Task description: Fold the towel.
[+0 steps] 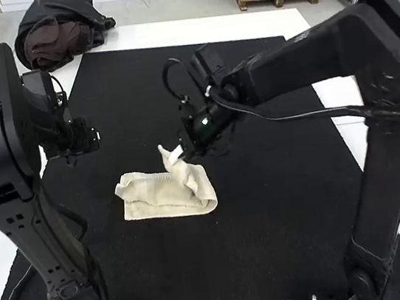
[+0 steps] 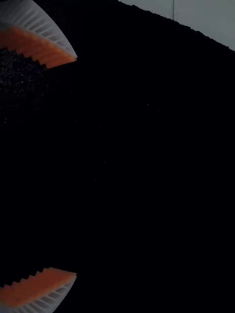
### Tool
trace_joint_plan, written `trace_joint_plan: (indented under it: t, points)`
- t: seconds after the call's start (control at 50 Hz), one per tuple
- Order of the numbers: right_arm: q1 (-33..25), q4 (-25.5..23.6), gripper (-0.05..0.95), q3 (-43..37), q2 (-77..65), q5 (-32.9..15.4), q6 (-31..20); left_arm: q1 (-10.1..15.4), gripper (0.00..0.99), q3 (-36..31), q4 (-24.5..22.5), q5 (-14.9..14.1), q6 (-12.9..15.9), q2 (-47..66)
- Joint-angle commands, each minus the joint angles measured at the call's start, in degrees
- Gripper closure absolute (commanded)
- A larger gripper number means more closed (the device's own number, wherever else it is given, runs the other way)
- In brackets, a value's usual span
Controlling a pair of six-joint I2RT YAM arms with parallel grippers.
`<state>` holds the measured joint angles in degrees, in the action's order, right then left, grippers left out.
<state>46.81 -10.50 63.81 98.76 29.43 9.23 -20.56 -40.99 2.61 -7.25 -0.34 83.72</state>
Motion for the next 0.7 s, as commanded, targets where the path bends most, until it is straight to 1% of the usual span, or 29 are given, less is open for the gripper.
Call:
trace_joint_plan:
  t: [0.0,0.16,0.38,0.48,0.68]
  points:
    - [1.7,0.9,0.93,3.7,2.2,1.2,0.8,-0.2,0.034,0.2,-0.7,0.6,-0.6,0.4]
    - [2.9,2.2,0.93,7.1,6.0,1.2,1.1,-0.3,0.034,0.4,-1.1,0.6,-0.6,0.4]
    - [4.9,2.4,0.92,12.2,11.2,1.2,1.1,-0.3,0.034,0.4,-1.5,0.6,-0.8,0.4]
    - [5.5,2.4,0.93,14.9,13.5,1.2,1.1,-0.9,0.034,0.4,-1.5,0.6,-0.7,0.4]
    - [6.4,2.4,0.92,19.6,17.3,1.2,1.1,-3.2,0.034,0.4,-1.6,0.5,-0.3,0.4]
